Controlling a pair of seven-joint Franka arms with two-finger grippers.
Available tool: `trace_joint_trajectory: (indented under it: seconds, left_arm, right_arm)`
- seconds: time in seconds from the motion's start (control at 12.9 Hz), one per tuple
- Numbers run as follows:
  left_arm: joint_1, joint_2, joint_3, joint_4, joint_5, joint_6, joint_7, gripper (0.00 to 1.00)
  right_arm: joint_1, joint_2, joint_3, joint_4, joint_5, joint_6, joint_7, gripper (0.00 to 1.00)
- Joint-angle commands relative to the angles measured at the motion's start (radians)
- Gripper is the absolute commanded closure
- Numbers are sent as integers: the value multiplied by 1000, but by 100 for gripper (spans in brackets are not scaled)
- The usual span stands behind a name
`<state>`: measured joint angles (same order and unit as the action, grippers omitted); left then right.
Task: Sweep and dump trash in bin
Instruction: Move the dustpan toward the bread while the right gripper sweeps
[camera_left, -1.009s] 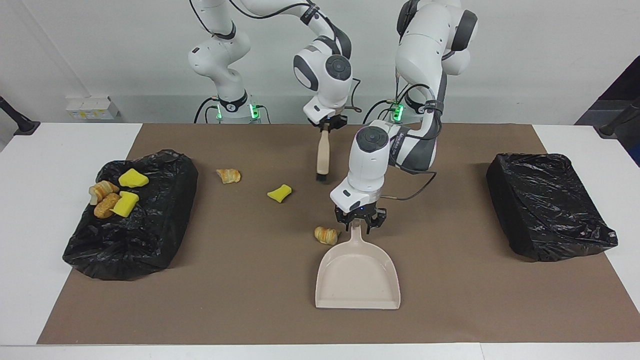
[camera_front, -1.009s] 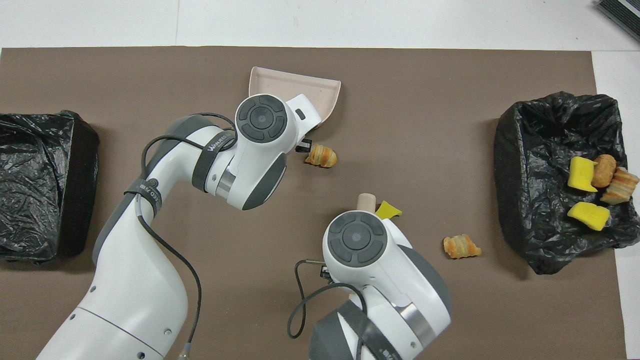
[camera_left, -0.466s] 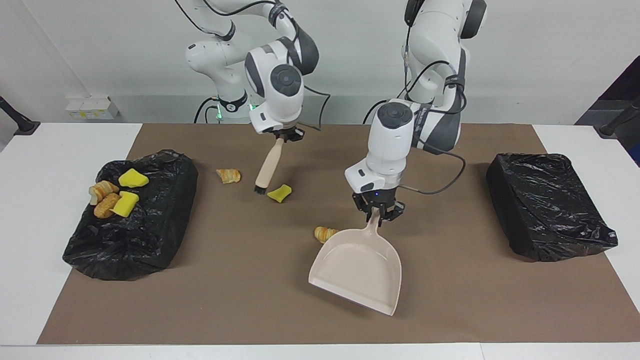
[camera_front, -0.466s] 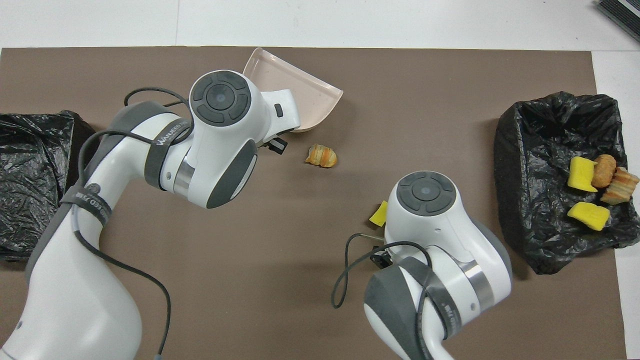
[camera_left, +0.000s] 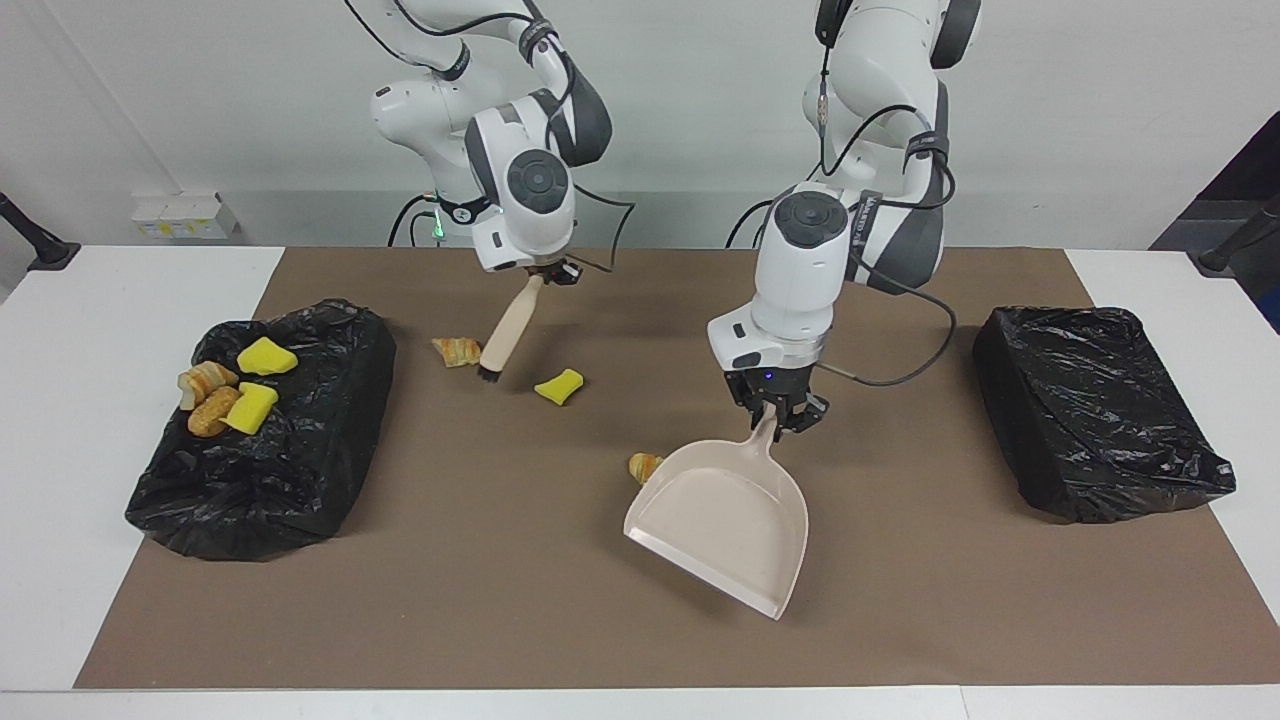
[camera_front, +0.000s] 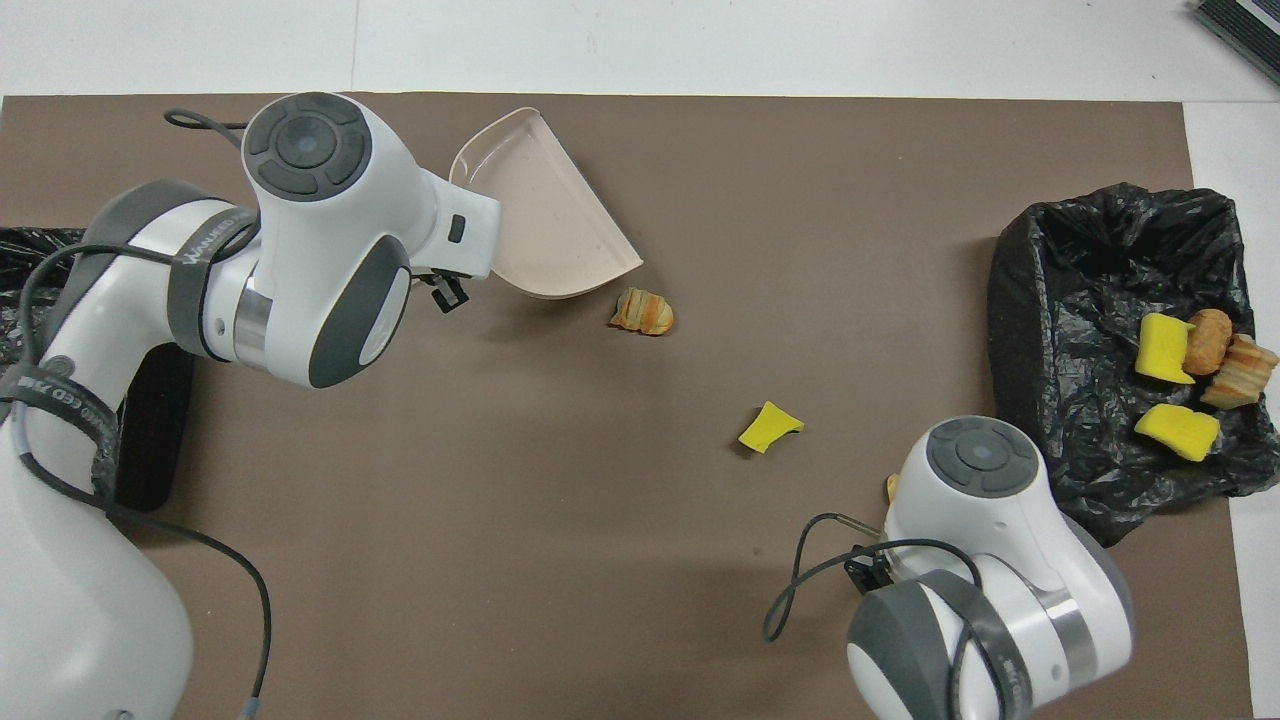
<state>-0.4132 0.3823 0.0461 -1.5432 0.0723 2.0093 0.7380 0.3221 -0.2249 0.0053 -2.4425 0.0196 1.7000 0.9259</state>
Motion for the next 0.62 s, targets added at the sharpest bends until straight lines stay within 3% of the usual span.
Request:
trace_joint_trajectory:
  seconds: [0.0,0.31,0.54]
  left_arm:
    - [45,-22,-6,-32,14,28,299,100]
    - [86,4,-6,-37,73,22,391,100]
    - [114,-17,-6,-130,73,107,615,100]
  right_arm:
    - [-84,-158,15,-194,-30,102,-54,100]
    - [-74,-114,18,-204,-12,267,-102,100]
    - [12,73,21,-77,43,342,-79,100]
